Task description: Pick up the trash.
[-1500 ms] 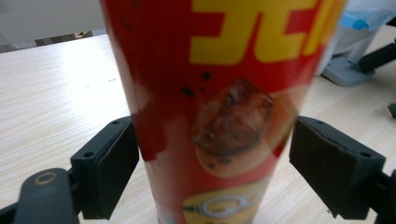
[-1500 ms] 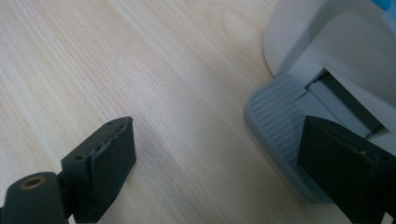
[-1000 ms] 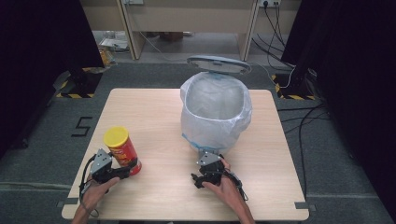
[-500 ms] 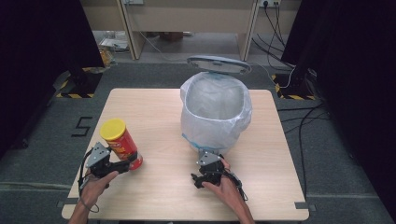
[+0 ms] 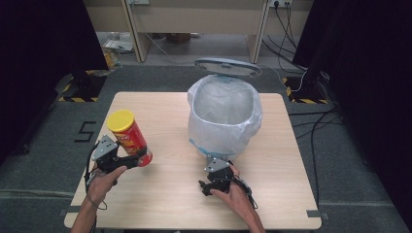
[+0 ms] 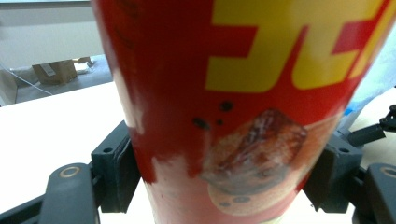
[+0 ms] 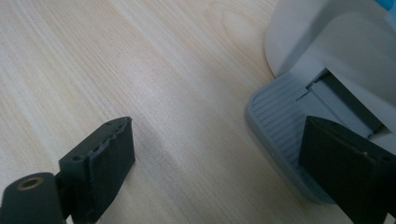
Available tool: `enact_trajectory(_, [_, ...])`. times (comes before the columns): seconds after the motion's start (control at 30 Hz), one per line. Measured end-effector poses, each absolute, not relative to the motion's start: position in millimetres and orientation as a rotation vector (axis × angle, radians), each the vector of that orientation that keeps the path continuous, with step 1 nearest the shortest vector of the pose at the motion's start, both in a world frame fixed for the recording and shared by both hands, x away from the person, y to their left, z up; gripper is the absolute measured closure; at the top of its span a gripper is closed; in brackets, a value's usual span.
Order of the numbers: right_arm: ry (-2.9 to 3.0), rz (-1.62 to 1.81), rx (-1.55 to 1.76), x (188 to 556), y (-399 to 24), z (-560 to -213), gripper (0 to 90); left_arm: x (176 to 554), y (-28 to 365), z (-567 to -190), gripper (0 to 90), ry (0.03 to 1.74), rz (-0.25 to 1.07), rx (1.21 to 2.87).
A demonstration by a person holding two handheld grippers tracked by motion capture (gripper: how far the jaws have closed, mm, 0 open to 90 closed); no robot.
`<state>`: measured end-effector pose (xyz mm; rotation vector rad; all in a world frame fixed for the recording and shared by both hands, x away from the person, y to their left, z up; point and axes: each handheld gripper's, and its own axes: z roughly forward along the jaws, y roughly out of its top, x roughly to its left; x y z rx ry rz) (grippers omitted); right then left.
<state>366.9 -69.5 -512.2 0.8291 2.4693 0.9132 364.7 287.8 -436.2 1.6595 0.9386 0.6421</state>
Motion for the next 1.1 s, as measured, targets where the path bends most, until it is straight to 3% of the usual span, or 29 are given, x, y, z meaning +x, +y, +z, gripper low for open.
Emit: enact_trajectory(1.1, [2.474,0.912,0.821,367.3,-69.8,-512.2,10.7,399.1,255.0,-366.9,24.1,0.82,0.619,1.636])
